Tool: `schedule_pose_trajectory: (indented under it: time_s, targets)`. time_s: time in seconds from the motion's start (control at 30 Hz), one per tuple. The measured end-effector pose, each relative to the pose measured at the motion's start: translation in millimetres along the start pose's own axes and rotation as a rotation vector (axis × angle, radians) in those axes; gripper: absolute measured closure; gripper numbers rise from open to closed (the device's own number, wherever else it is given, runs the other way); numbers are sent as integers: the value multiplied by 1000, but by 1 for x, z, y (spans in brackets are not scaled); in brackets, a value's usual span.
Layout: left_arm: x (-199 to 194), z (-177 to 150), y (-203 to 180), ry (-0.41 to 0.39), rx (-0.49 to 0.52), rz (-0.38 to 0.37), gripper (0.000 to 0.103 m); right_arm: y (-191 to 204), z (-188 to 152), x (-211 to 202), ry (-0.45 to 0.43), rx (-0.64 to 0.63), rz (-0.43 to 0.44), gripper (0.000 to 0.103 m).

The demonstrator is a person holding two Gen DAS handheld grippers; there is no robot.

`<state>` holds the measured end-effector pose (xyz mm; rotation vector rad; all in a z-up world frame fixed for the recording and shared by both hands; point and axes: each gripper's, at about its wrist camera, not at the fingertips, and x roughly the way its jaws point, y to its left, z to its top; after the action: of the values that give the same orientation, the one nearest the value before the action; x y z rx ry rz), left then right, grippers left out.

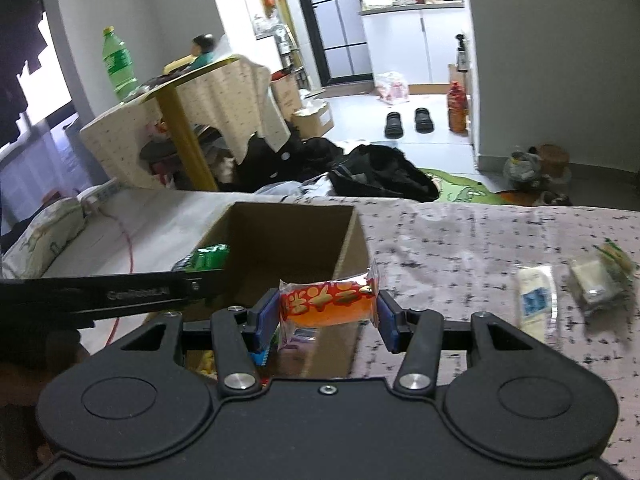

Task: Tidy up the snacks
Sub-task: 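Carry both snacks over the cardboard box and open both grippers to drop them, then move both grippers back from the box toward the snack pile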

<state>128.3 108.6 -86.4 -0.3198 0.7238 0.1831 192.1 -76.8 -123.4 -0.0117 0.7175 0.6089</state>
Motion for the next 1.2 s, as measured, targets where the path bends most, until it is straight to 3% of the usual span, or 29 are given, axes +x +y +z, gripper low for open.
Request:
schedule_pose_trajectory:
  time_s: [0.17,0.5,0.87,0.97,1.07,1.2]
  targets:
    - [3,-2,7,29,-12,8,63,12,-3,10,21,-23,24,53]
    - [-10,5,16,-9,-40,26,58,20,1,22,30,-28,28,53]
    - [-21,9,26,-53,-90,97,42,20,20,37,9,-9,23,52]
    - [-23,10,27,-59,-92,115,37,22,25,32,-30,-27,26,44]
    - [-27,9,28,-81,-105,132,34,18,25,23,-57,-31,31,26]
    - [-22,9,27,-64,-118,132,32,8,21,15,-54,-8,2,19]
